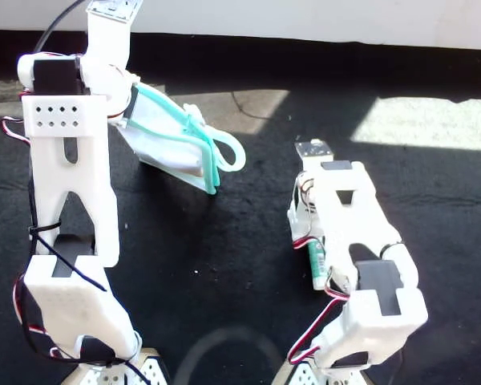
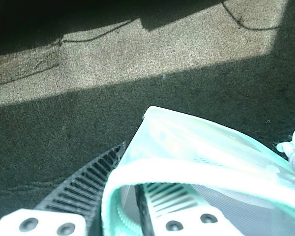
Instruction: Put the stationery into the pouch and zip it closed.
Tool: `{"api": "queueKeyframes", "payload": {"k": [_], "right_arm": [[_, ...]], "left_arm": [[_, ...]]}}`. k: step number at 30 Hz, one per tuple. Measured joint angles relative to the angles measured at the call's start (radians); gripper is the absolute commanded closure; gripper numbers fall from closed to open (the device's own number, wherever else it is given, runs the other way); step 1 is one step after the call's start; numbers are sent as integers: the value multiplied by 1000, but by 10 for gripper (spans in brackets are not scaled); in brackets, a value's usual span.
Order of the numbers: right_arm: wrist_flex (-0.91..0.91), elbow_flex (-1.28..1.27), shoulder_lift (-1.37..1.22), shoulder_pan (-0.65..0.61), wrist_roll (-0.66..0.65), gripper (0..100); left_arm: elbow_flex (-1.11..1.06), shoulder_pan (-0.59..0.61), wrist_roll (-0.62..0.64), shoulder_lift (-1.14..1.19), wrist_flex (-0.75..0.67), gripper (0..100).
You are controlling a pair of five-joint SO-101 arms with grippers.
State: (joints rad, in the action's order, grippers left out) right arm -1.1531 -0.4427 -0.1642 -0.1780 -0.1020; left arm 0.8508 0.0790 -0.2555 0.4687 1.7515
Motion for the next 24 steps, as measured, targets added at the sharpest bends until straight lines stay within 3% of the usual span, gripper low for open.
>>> {"api": "queueKeyframes", "payload": {"k": [3, 10, 16, 20, 24], "right_arm": [[31, 2, -6, 9, 0, 998], [40, 0, 75, -2, 0, 992], [-12, 26, 408, -8, 0, 992], [20, 138, 674, -101, 0, 992], [178, 222, 816, -249, 0, 992]], "left_arm": [[0, 0, 0, 0, 0, 991], [0, 0, 0, 0, 0, 991], [0, 0, 0, 0, 0, 991], [0, 0, 0, 0, 0, 991], [0, 0, 0, 0, 0, 991]]}}
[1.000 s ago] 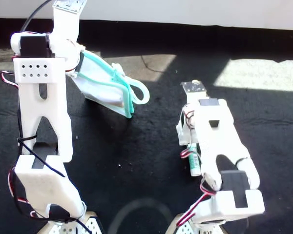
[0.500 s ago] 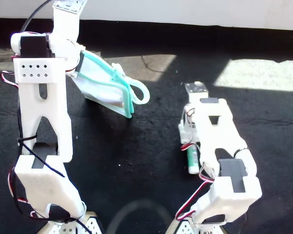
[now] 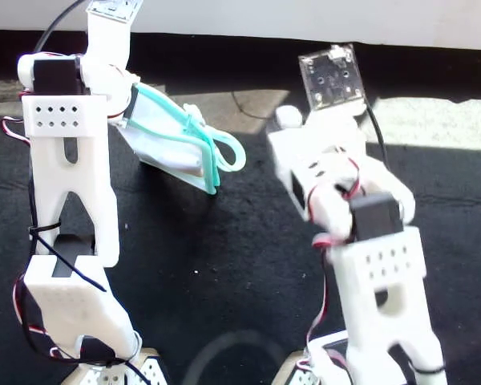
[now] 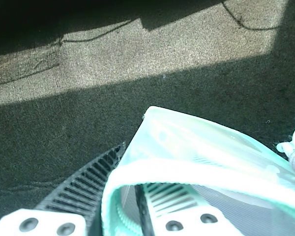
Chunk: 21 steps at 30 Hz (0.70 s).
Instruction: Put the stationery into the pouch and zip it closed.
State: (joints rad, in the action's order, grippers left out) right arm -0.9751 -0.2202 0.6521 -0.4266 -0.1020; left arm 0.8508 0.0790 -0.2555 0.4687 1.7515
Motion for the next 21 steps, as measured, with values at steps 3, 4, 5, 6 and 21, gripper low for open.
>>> {"api": "queueKeyframes", "payload": {"k": [3, 4, 5, 6, 21], "right_arm": [[161, 17, 26, -98, 0, 992], [212, 17, 26, -127, 0, 992], [256, 17, 26, -152, 0, 992], [296, 17, 26, -178, 0, 992], [572, 12, -146, -331, 0, 992]], "left_arm": [[0, 0, 0, 0, 0, 991], [0, 0, 0, 0, 0, 991], [0, 0, 0, 0, 0, 991], [0, 0, 0, 0, 0, 991], [0, 0, 0, 2, 0, 991]]}}
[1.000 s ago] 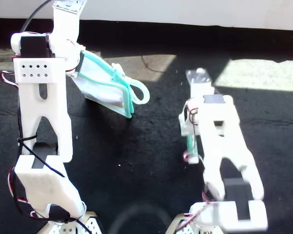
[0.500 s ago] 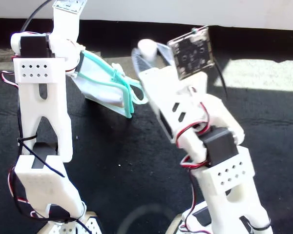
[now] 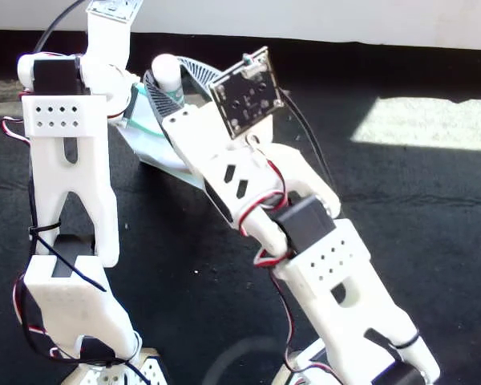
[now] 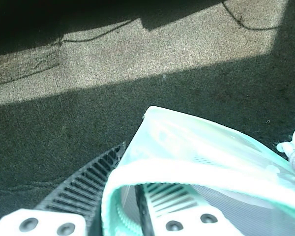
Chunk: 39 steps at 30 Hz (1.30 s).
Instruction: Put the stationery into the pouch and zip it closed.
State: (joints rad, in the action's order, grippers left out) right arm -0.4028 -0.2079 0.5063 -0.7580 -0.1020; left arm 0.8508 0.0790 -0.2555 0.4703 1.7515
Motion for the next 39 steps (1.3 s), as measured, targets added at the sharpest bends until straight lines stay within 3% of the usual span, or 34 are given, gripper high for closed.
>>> {"api": "queueKeyframes", "payload": {"k": [16, 22, 27, 39], "right_arm": [[29, -2, -239, 0, 0, 988], [-140, 83, -247, 0, 0, 823], [-305, 183, -247, -2, 0, 840], [-325, 374, -249, 21, 0, 868]], "left_arm": [[0, 0, 0, 0, 0, 991], [0, 0, 0, 0, 0, 991], [0, 0, 0, 0, 0, 991], [0, 0, 0, 2, 0, 991]]}}
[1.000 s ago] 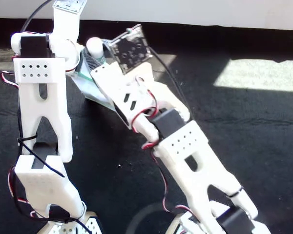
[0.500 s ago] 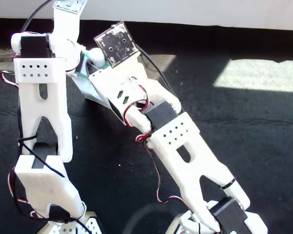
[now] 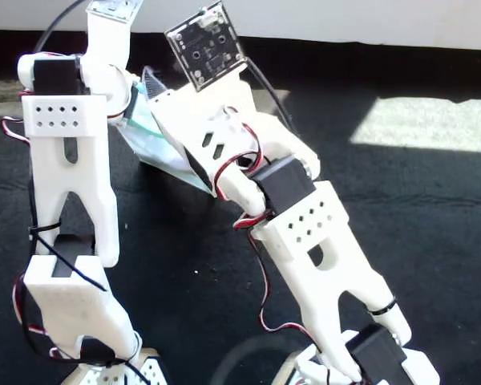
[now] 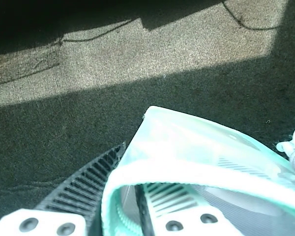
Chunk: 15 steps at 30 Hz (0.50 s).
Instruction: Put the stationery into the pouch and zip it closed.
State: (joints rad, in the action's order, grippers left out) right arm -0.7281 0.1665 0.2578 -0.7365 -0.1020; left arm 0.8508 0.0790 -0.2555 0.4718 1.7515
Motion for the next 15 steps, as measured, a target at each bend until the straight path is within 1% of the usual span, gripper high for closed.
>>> {"api": "queueKeyframes", "payload": {"k": [2, 4, 7, 10, 13, 15], "right_arm": [[-11, 17, 2, 43, 0, 869], [-60, 26, 2, 104, 0, 869], [-183, 29, 2, 193, 0, 869], [-308, 29, -3, 255, 0, 869], [-330, -5, -23, 319, 0, 869], [-292, -77, -61, 350, 0, 869]], "left_arm": [[0, 0, 0, 0, 0, 991], [0, 0, 0, 0, 0, 991], [0, 0, 0, 0, 0, 991], [0, 0, 0, 0, 0, 991], [0, 0, 0, 0, 0, 991], [0, 0, 0, 0, 0, 991]]}}
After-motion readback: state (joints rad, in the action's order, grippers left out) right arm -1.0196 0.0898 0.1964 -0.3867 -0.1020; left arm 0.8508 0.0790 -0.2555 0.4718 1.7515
